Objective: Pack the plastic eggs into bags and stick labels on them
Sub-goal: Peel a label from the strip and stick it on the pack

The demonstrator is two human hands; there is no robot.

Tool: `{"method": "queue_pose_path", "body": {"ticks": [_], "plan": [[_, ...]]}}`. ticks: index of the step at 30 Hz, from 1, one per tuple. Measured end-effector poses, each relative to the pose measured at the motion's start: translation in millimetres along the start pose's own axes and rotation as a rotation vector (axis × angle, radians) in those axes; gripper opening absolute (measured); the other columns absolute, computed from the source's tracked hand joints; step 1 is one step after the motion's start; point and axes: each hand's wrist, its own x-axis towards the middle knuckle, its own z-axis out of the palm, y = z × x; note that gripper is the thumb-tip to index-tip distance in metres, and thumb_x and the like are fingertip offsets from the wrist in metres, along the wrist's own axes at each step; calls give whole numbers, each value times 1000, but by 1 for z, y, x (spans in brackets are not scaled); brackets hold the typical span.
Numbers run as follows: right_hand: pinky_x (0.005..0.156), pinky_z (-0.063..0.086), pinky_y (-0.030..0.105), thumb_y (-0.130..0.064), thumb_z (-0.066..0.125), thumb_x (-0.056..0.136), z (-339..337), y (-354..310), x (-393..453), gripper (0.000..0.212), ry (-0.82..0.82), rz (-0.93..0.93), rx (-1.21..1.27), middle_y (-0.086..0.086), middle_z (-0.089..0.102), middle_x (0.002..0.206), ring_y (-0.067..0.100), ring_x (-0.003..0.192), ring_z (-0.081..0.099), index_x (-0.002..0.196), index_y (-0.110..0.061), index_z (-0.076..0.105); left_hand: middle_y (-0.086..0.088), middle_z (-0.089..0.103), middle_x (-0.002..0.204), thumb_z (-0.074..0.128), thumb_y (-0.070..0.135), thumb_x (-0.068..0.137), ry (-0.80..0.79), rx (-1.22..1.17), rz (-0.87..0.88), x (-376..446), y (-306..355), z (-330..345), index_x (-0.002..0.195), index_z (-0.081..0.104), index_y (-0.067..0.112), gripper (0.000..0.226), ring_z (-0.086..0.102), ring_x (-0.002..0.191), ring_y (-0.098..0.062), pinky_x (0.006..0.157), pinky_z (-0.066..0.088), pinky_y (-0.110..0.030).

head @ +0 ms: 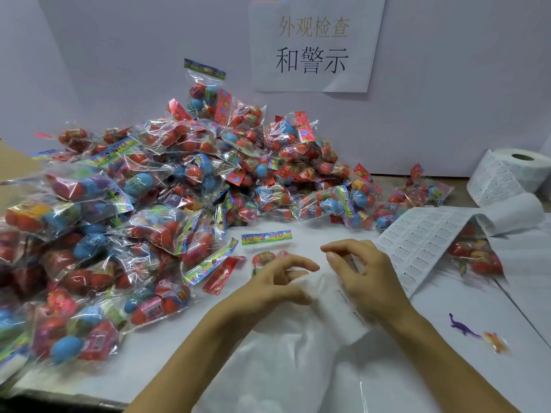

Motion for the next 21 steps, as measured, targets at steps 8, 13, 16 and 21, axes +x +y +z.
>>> {"method": "queue_pose_path", "body": {"ticks": [8, 13, 16, 21], "plan": [[92, 40, 12, -11, 77, 87, 1, -6, 0, 17, 121, -184, -136, -22, 65, 100, 10, 104, 57, 99, -22, 74, -9, 77, 89, 81, 11, 78, -49, -56, -168, -4, -3, 7, 88, 80, 20, 14, 73, 75, -20, 66, 58, -29], [64, 44, 18, -17, 79, 86, -20, -7, 1, 10, -101, -170, -4, -11, 68, 72, 8, 71, 58, 78, -20, 73, -14, 77, 96, 82, 14, 73, 45, -172, -185, -2, -2, 6, 93, 80, 12, 21, 73, 77, -23, 69, 59, -30], [58, 41, 17, -16, 83, 82, -19, -6, 0, 15, -299, -106, -7, -6, 68, 68, 7, 62, 57, 71, -21, 74, -10, 77, 92, 81, 19, 75, 17, -86, -171, -2, 1, 3, 94, 81, 14, 20, 72, 78, -20, 72, 58, -28], [59, 43, 14, -29, 86, 78, -23, -6, 1, 12, -339, -28, 35, -7, 70, 68, 2, 61, 59, 72, -28, 76, -9, 77, 93, 82, 27, 74, -42, -87, -165, -6, 3, -1, 95, 81, 14, 25, 72, 82, -20, 76, 56, -28]]}}
